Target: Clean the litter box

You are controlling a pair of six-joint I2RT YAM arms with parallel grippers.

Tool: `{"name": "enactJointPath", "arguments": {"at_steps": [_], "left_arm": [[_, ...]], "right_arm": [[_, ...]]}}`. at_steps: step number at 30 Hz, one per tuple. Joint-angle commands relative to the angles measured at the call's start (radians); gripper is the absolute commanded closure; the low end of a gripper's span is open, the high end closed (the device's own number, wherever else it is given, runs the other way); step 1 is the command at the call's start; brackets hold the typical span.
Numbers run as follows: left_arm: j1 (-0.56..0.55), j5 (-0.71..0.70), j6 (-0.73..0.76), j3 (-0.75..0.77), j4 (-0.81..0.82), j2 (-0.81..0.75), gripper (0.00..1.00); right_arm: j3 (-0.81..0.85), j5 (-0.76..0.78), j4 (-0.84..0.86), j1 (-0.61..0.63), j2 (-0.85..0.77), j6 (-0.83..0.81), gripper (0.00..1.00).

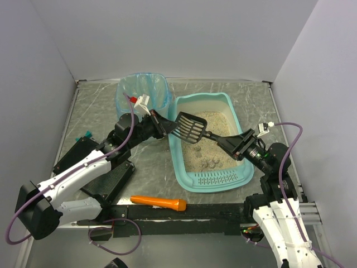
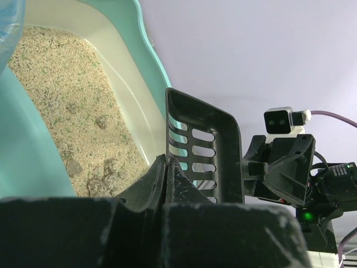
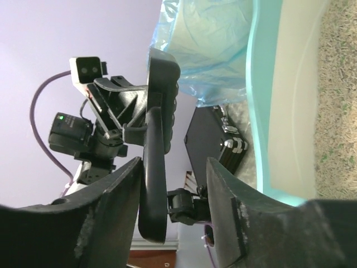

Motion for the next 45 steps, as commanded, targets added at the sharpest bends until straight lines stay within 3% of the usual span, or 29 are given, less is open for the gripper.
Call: {"name": "enactJointPath", "arguments": {"at_steps": [1,8,12,14,16,17,18,19,21,22,26,33,38,40,43,45], "left_arm": [[0.003,0.027,-0.017,0.014,0.076,0.018,0.99],[0.003,0.035,-0.006,0.018,0.073,0.032,0.99],[0.003,0.032,0.007,0.029,0.046,0.041,0.99],[0.003,0.035,0.013,0.032,0.044,0.044,0.99],[0.003,0.03,0.018,0.038,0.032,0.046,0.96],[0.003,0.038,0.03,0.053,0.018,0.053,0.83],[0.003,0.036,0.065,0.069,-0.04,0.058,0.39],[0.003,0.029,0.087,0.087,-0.083,0.066,0.21],[0.002,0.009,0.153,0.121,-0.154,0.069,0.01],[0.002,-0.005,0.173,0.127,-0.233,0.067,0.01],[-0.012,-0.077,0.216,0.164,-0.341,0.064,0.01],[-0.139,-0.367,0.238,0.274,-0.64,0.179,0.01],[-0.147,-0.309,0.21,0.279,-0.625,0.239,0.01],[-0.147,-0.284,0.211,0.281,-0.622,0.259,0.01],[-0.145,-0.332,0.204,0.287,-0.666,0.277,0.01],[-0.147,-0.35,0.199,0.281,-0.68,0.282,0.01]], "right_arm": [[0.01,0.006,0.11,-0.004,0.0,0.057,0.51],[0.019,0.015,0.087,-0.004,-0.009,0.04,0.55],[0.016,-0.019,0.111,-0.006,0.008,0.028,0.74],[0.022,-0.026,0.096,-0.004,0.013,0.003,0.97],[0.034,0.009,0.039,-0.004,0.01,-0.044,1.0],[0.06,0.038,-0.049,-0.006,0.006,-0.073,1.0],[0.079,0.114,-0.111,-0.006,0.006,-0.104,1.0],[0.118,0.157,-0.167,-0.004,0.002,-0.168,1.0],[0.164,0.249,-0.358,-0.003,-0.003,-0.227,1.0],[0.189,0.35,-0.422,-0.006,-0.001,-0.283,1.0],[0.296,0.509,-0.66,-0.006,0.054,-0.394,1.0],[0.41,0.601,-0.763,-0.003,0.281,-0.547,1.0],[0.523,0.644,-0.814,0.026,0.423,-0.643,1.0],[0.565,0.688,-0.84,0.105,0.486,-0.657,1.0],[0.631,0.881,-0.915,0.226,0.572,-0.655,1.0],[0.634,0.879,-0.918,0.243,0.618,-0.667,1.0]]}}
